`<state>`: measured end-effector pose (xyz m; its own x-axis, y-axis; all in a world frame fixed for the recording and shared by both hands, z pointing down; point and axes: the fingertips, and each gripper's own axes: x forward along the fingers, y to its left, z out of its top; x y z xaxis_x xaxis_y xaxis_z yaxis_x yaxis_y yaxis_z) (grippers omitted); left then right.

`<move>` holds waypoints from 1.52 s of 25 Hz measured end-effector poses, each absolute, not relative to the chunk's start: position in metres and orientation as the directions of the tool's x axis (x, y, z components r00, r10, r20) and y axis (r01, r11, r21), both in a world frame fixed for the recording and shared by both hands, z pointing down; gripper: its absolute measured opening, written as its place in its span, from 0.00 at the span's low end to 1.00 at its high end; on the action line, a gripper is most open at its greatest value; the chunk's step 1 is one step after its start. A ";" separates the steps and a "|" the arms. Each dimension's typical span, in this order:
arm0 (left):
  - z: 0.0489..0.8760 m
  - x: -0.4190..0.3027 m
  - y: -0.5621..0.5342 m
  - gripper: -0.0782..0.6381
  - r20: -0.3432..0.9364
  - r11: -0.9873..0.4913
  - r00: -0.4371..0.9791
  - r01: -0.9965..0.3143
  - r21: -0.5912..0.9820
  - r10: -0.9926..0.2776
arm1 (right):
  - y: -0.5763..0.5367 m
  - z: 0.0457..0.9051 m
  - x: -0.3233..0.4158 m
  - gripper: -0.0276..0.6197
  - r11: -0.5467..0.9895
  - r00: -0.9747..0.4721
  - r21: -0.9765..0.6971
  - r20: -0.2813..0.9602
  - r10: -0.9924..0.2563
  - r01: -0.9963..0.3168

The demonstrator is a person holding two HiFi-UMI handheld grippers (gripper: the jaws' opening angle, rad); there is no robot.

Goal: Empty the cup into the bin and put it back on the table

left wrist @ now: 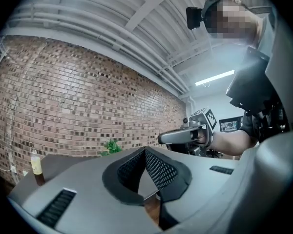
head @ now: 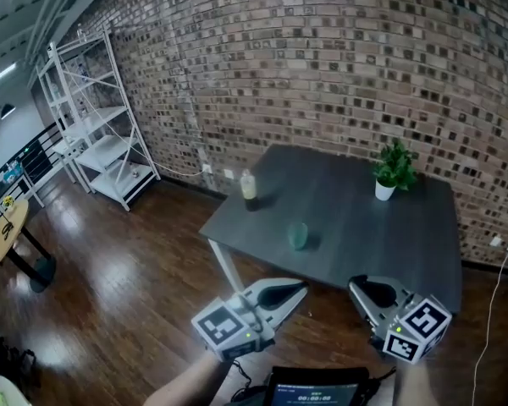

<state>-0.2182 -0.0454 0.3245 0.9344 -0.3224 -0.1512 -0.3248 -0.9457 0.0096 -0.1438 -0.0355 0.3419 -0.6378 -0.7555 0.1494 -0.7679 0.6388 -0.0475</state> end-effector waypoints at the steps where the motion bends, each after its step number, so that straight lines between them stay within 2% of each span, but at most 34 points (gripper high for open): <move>1: 0.324 -0.222 -0.052 0.10 -0.155 -0.947 0.935 -0.321 0.006 -0.318 | -0.044 0.341 -0.147 0.05 0.637 -0.635 -0.042 0.149 -0.758 -0.770; 14: 0.334 -0.256 -0.135 0.10 -0.150 -0.958 0.946 -0.284 0.033 -0.286 | -0.136 0.344 -0.176 0.05 0.614 -0.605 -0.020 0.199 -0.771 -0.789; 38: 0.336 -0.204 -0.246 0.10 -0.122 -0.925 0.917 -0.377 0.050 -0.380 | -0.251 0.356 -0.147 0.05 0.766 -0.736 -0.018 0.294 -0.610 -0.643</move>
